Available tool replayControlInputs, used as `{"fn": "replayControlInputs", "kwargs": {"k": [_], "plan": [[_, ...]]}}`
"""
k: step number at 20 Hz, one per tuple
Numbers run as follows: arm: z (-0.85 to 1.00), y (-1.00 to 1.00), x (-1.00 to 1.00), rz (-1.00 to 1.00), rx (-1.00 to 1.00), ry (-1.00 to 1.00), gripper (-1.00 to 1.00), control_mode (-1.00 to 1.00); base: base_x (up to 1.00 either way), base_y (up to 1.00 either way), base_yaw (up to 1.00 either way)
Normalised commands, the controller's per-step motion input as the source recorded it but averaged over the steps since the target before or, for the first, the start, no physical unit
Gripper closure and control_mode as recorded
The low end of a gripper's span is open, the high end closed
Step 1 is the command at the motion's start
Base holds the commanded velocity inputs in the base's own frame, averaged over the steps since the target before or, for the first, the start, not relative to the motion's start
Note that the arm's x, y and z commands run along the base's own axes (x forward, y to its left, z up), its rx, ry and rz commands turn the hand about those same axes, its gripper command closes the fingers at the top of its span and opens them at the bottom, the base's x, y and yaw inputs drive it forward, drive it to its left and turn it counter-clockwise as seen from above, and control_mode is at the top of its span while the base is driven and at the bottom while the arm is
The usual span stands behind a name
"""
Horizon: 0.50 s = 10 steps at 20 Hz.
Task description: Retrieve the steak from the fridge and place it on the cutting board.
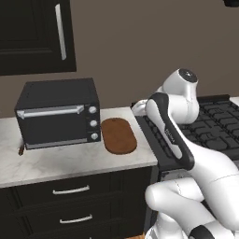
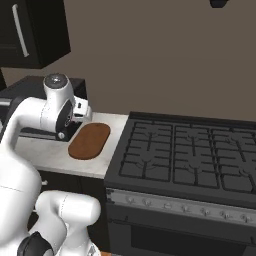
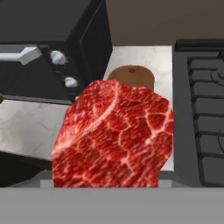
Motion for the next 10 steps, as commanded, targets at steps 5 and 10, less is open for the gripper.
{"fn": "replayControlInputs", "kwargs": {"k": [5,10], "plan": [[-0.32,0.11,0.16,0.0,0.0,0.06,1.0,-1.0,0.0,0.0,0.0],[-0.33,0.08,0.18,0.0,0.0,0.05,1.0,-1.0,0.0,0.0,0.0]]}}
